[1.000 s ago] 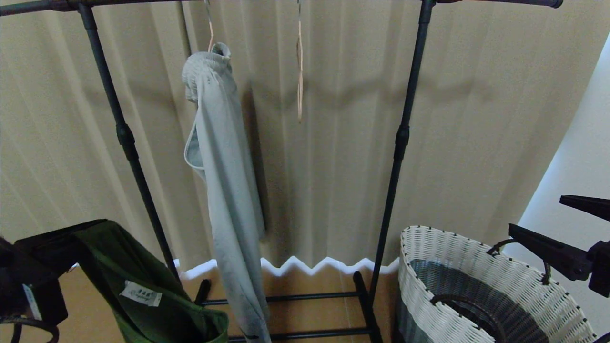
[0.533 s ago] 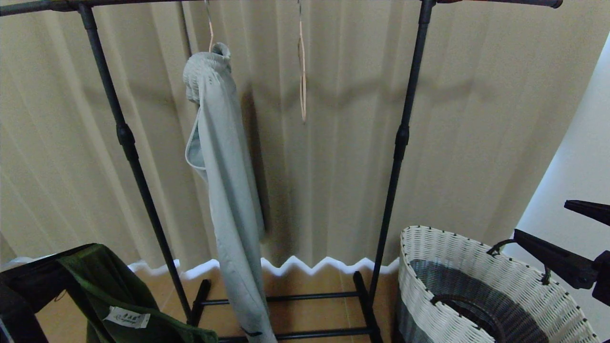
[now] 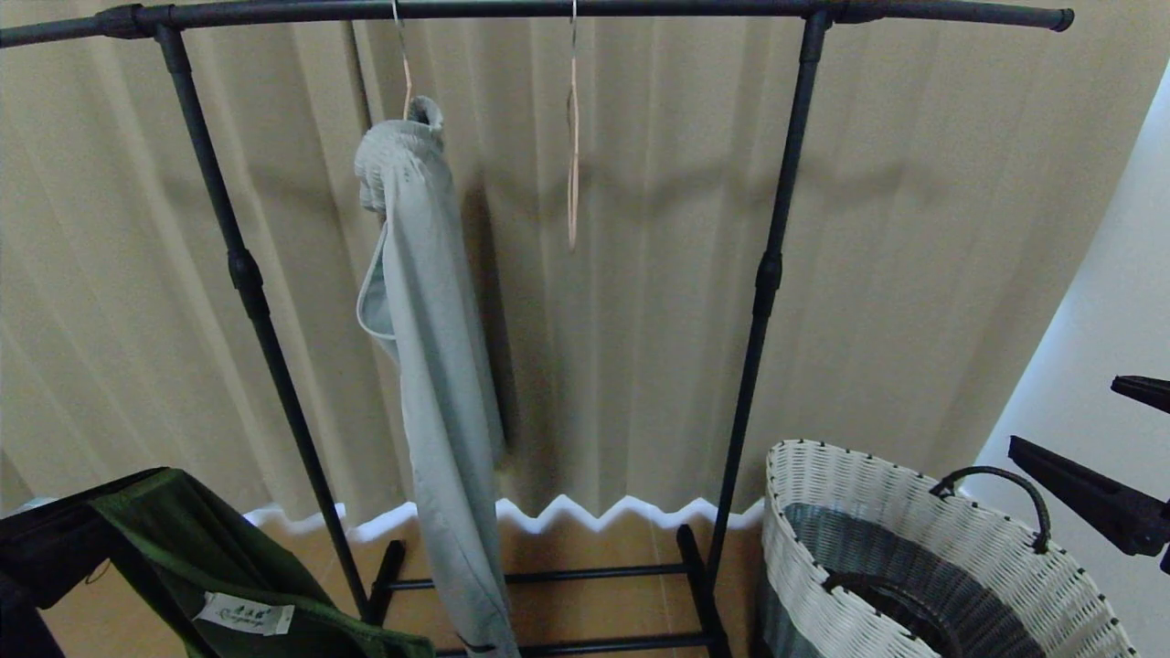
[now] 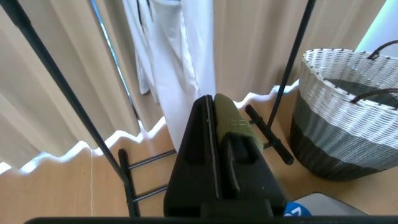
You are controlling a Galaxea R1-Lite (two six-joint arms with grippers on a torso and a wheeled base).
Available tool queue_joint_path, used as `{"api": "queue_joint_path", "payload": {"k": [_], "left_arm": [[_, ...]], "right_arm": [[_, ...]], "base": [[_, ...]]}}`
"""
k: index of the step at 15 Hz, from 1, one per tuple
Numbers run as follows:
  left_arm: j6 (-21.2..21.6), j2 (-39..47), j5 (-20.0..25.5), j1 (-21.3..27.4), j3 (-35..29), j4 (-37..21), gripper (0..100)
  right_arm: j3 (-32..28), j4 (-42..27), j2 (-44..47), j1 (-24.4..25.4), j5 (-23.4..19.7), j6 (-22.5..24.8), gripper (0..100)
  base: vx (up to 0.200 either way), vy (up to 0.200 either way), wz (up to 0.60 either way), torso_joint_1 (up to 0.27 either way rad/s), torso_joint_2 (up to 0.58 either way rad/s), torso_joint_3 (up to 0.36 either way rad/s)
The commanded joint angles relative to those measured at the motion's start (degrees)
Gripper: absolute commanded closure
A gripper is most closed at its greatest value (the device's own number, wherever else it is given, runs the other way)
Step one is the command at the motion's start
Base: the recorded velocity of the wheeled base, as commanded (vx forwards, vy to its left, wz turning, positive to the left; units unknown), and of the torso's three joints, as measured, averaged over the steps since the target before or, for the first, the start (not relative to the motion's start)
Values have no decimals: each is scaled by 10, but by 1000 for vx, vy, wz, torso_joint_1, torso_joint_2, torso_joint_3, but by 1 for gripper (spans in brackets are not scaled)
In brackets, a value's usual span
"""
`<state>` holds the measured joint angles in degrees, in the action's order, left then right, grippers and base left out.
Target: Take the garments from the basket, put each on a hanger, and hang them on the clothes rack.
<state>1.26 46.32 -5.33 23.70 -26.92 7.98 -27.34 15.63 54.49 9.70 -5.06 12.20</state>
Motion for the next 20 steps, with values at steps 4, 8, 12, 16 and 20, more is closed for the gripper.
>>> {"api": "queue_joint_path", "payload": {"k": [4,8,12,16,20], "left_arm": [[-2,2,0,-1,2,-2,100],[-4,2,0,-2,2,-2,100],[-3,18,0,-34,-3,2,100],[-4,34,0,-38,5,27,100],[1,32,1,-37,27,70,100]], "right_arm": [[4,-1,8,1,0,-2,0],[4,-1,6,0,0,-1,0],[4,-2,6,-12,0,0,0],[2,-2,3,-13,2,1,0],[8,-7,1,-16,7,2,0]], "base": [[0,0,0,100,-389,-317],[0,0,0,138,-486,-310],[0,0,0,172,-470,-303],[0,0,0,198,-491,-298],[0,0,0,217,-508,-295]]}}
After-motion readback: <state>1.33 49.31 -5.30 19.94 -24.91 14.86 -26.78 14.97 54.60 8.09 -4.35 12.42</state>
